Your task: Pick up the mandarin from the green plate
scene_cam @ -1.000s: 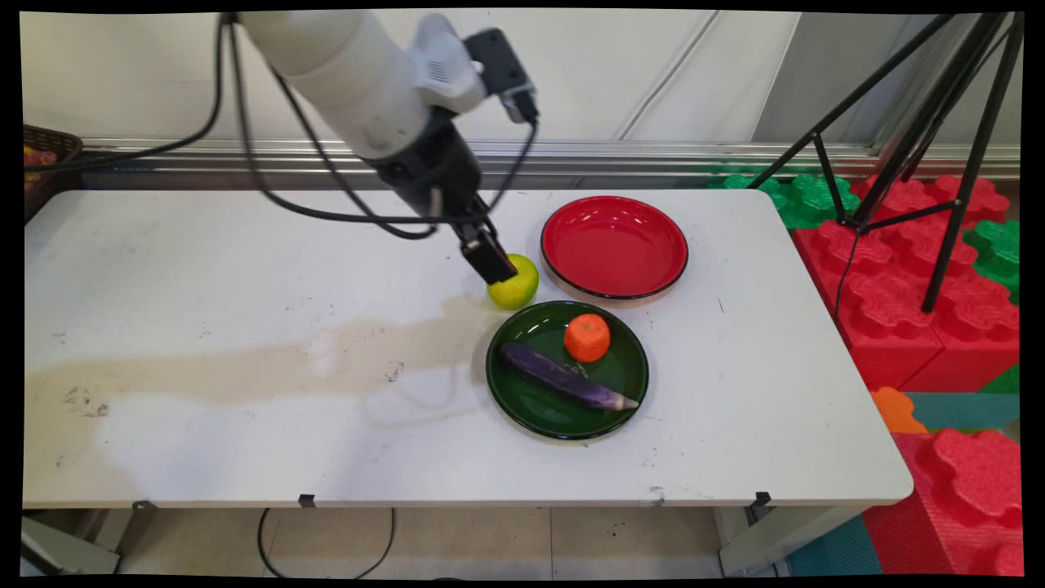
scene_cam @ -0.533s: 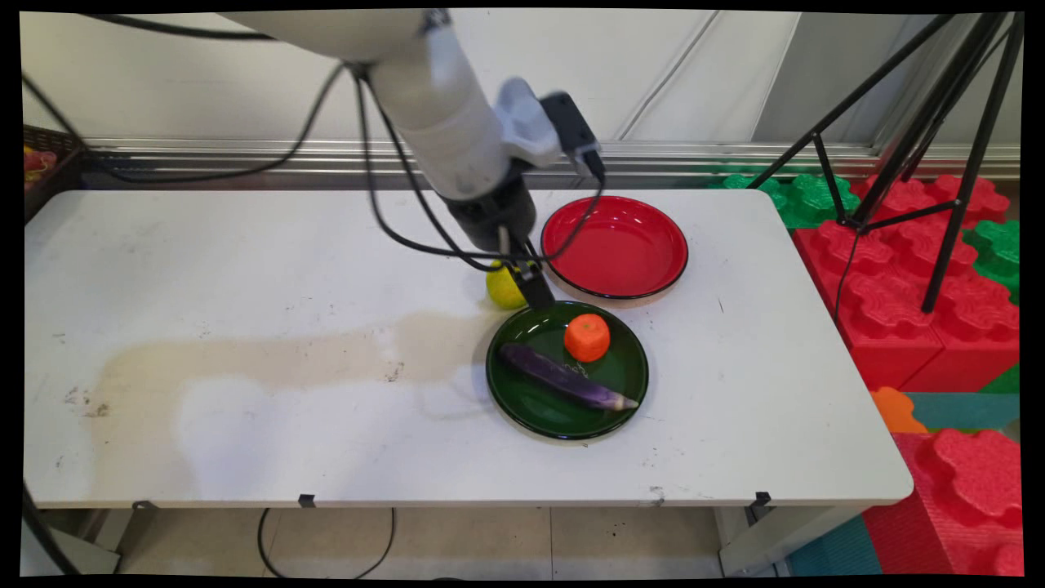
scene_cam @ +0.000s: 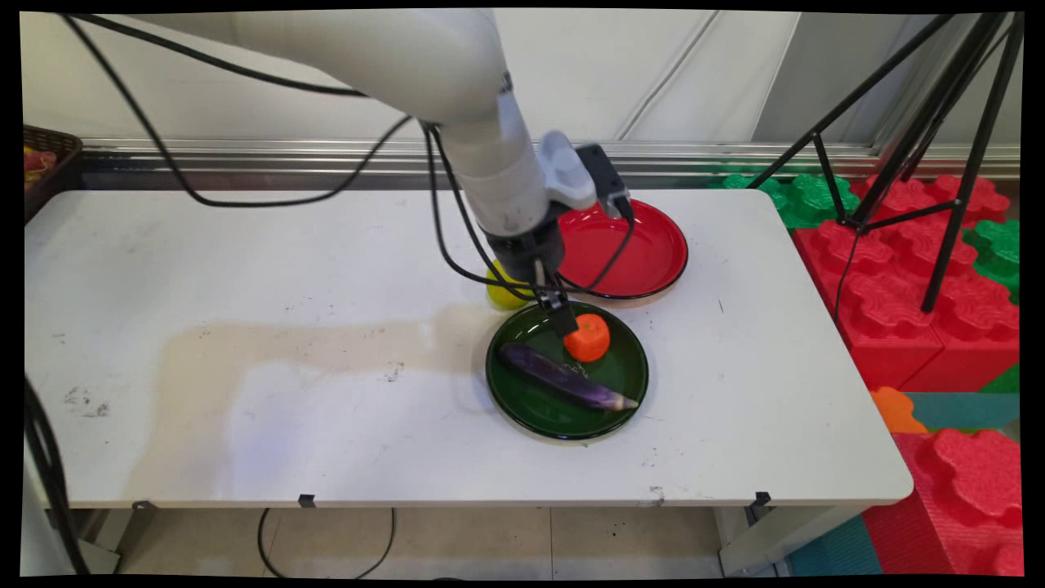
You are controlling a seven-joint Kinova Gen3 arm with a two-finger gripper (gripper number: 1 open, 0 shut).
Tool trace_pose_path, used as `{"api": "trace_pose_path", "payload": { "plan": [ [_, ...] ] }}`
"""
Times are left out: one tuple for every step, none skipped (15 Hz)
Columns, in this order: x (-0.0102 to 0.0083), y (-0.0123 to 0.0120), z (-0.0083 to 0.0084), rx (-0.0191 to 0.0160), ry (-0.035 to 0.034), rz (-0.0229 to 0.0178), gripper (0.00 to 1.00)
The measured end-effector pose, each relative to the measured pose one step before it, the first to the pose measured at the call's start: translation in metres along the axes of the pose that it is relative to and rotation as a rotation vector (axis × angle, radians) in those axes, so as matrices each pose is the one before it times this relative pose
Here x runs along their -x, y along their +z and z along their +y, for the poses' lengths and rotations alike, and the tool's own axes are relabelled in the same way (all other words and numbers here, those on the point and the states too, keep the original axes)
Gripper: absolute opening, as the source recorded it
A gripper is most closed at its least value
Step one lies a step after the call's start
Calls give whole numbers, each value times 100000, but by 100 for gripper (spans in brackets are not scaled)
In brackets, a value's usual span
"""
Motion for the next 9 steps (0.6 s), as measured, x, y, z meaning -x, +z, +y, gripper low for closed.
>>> {"api": "trace_pose_path", "payload": {
  "plan": [
    [-206, 599, 0, 316, 191, -126, 100],
    [-292, 925, -30, 485, 96, -45, 100],
    [-280, 1004, -41, 505, -67, 46, 100],
    [-358, 967, -13, 566, 42, 209, 100],
    [-261, 790, -24, 382, -90, 159, 100],
    [-282, 870, -8, 492, -176, 165, 100],
    [-250, 809, 1, 540, -198, 163, 100],
    [-183, 643, 32, 553, -241, 156, 100],
    [-113, 399, 22, 357, -182, 109, 100]
  ]
}}
